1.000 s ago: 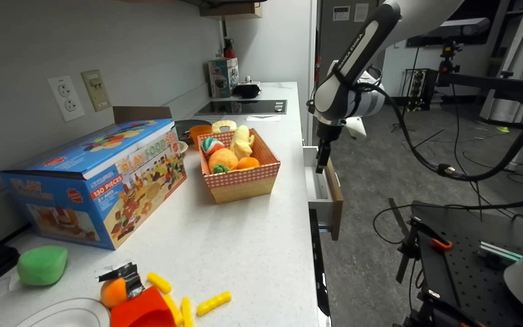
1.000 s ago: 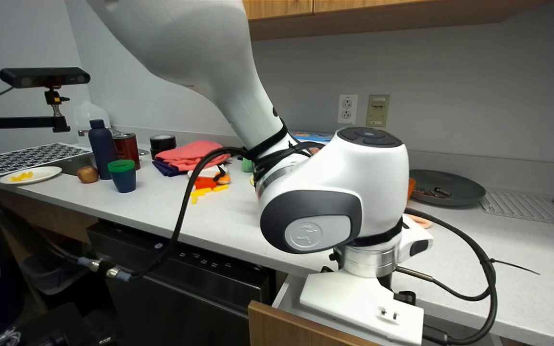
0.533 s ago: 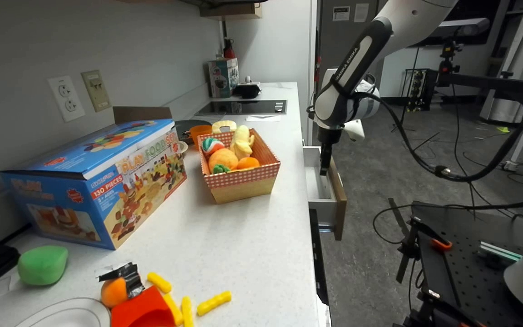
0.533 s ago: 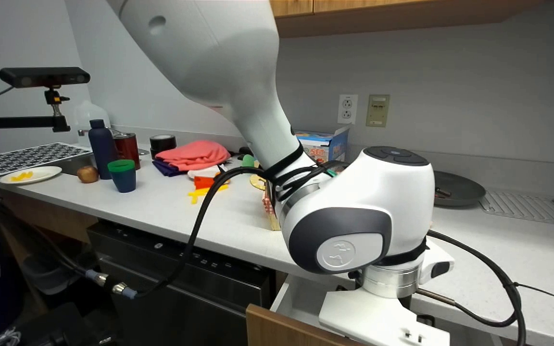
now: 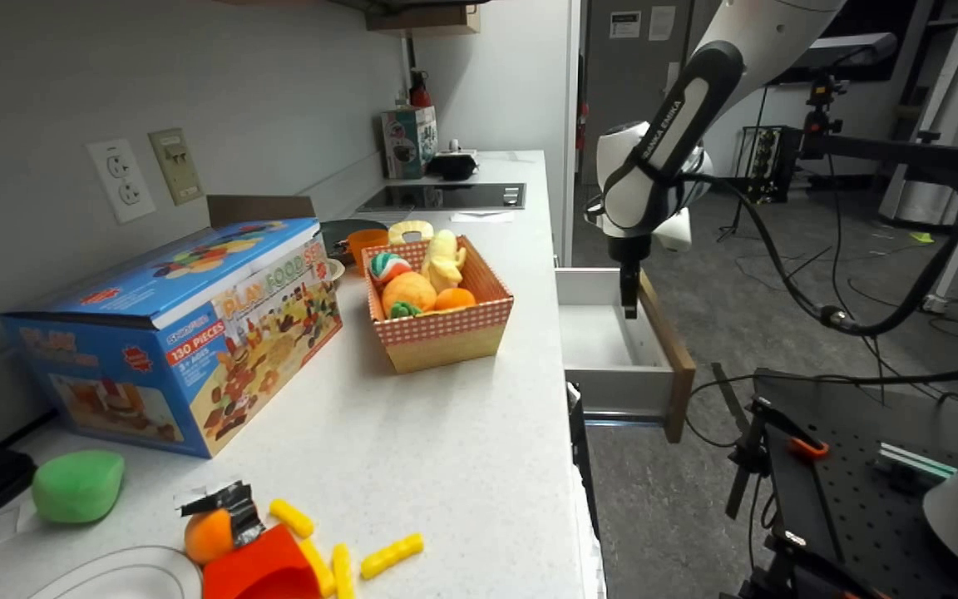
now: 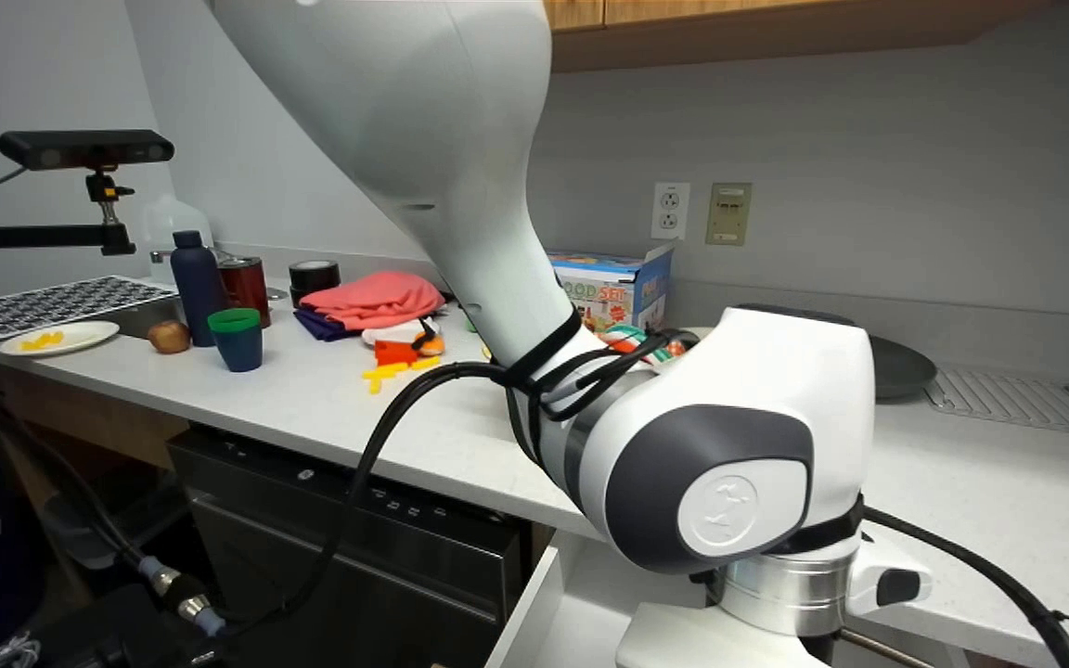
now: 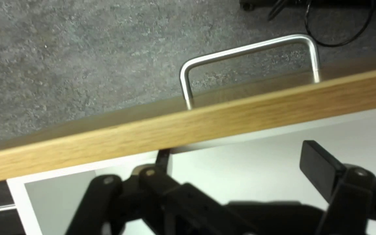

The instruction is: Push the drawer closed, open the drawer, place the pineapple and watermelon plush toy inside the drawer then close it.

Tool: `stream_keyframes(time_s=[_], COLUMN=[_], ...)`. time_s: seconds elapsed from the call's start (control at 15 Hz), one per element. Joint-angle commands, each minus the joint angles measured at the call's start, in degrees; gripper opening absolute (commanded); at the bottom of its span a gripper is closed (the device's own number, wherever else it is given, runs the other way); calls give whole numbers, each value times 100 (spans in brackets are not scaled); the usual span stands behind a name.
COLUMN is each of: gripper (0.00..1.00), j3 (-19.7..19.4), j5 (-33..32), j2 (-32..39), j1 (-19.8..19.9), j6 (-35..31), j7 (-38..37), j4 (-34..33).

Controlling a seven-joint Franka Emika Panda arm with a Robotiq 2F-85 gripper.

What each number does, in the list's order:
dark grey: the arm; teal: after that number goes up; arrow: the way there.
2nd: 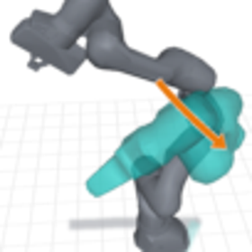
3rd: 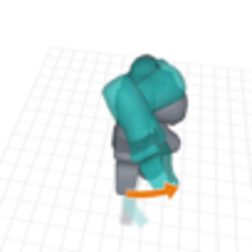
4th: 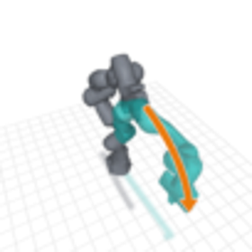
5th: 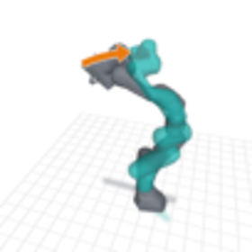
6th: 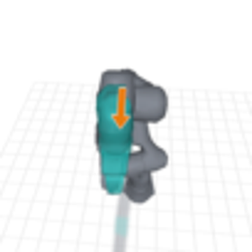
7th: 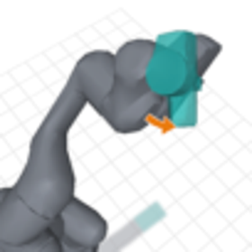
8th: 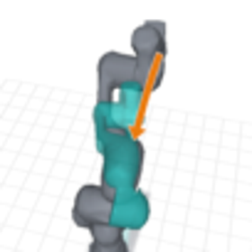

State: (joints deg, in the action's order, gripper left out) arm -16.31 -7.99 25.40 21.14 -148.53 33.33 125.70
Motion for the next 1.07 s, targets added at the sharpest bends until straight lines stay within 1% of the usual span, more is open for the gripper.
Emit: stream_keyframes(time_s=[0.0,0.2,0.33,0.53,0.73,0.93,1.0], gripper=[100,100,100,100,100,100,100], j3=[-70,35,150,321,504,587,465], j5=[-389,-420,-409,-414,-301,-2,-265], j2=[-263,-692,-1140,-2012,-2900,-3634,-3011], j1=[63,103,84,-62,-327,-728,-660], j6=[257,179,10,-318,-460,-488,-364], j7=[-205,-6,208,574,911,1399,931], j4=[137,455,809,1454,1987,2321,1899])
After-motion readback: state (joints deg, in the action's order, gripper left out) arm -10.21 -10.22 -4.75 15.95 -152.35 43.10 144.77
